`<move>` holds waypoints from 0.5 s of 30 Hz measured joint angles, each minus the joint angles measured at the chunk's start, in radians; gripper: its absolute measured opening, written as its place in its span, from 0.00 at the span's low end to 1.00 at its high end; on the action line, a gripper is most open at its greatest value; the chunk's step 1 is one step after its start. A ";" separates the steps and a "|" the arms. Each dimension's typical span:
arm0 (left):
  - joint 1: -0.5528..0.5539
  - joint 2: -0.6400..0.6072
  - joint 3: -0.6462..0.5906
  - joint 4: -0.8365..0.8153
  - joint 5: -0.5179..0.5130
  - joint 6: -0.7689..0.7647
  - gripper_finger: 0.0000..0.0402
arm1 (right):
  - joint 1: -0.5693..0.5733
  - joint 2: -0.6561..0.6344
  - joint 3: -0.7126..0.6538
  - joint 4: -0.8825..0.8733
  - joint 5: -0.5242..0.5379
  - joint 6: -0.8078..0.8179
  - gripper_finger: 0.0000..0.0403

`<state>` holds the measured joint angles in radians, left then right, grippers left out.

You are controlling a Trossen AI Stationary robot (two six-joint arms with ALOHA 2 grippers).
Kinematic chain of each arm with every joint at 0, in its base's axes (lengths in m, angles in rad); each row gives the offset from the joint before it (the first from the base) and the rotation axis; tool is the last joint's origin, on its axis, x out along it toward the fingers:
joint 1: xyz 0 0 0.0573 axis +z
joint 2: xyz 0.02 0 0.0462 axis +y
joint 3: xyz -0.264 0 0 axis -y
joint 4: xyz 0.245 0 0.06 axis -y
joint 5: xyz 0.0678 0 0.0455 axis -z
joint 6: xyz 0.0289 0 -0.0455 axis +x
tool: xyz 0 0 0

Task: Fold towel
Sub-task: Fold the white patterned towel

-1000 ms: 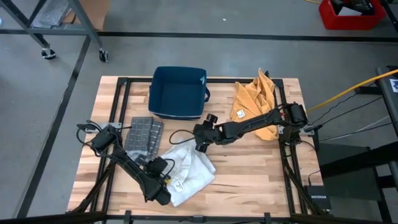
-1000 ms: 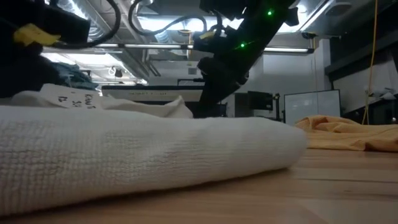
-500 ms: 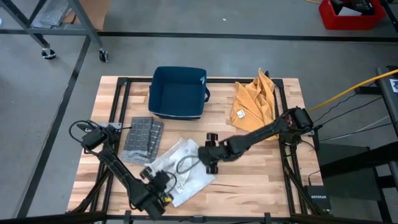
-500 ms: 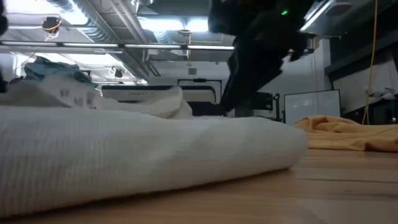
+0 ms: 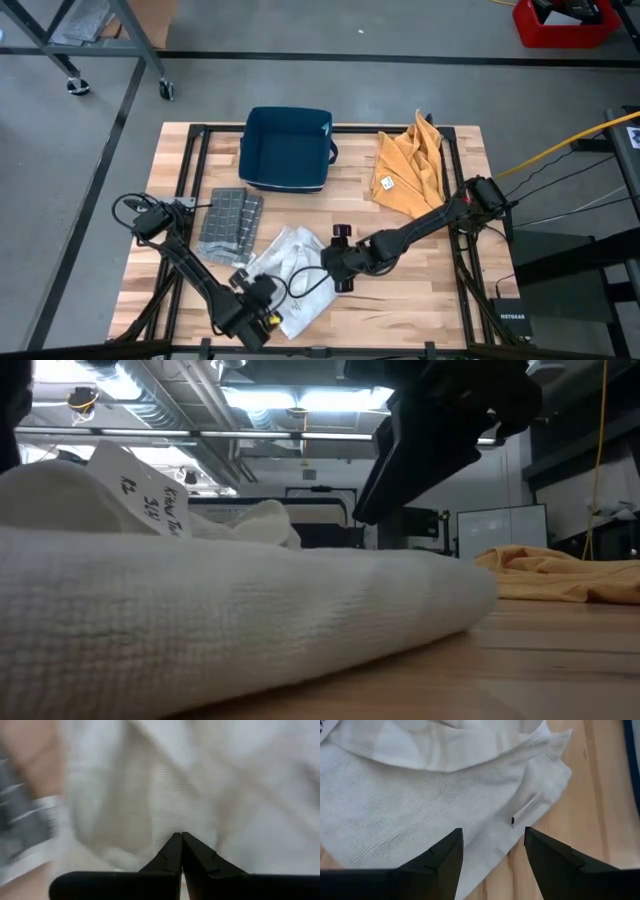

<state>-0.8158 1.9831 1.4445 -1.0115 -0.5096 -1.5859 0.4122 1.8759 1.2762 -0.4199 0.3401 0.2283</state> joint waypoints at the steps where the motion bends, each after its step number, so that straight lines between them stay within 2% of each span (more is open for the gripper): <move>1: 0.000 0.000 0.000 -0.043 0.006 -0.040 0.00 | 0.000 0.000 0.000 0.001 0.000 0.000 0.53; 7: -0.002 0.000 0.000 -0.302 0.090 -0.216 0.00 | 0.000 0.000 0.000 0.004 0.009 0.000 0.53; 12: -0.001 0.000 0.000 -0.395 0.133 -0.214 0.00 | 0.000 0.000 0.000 0.004 0.010 0.001 0.53; 15: -0.001 0.000 0.000 -0.392 0.133 -0.175 0.00 | 0.000 0.000 0.000 0.004 0.011 0.001 0.53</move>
<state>-0.8173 1.9831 1.4445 -1.4033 -0.3762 -1.7608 0.4118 1.8759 1.2762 -0.4156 0.3508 0.2291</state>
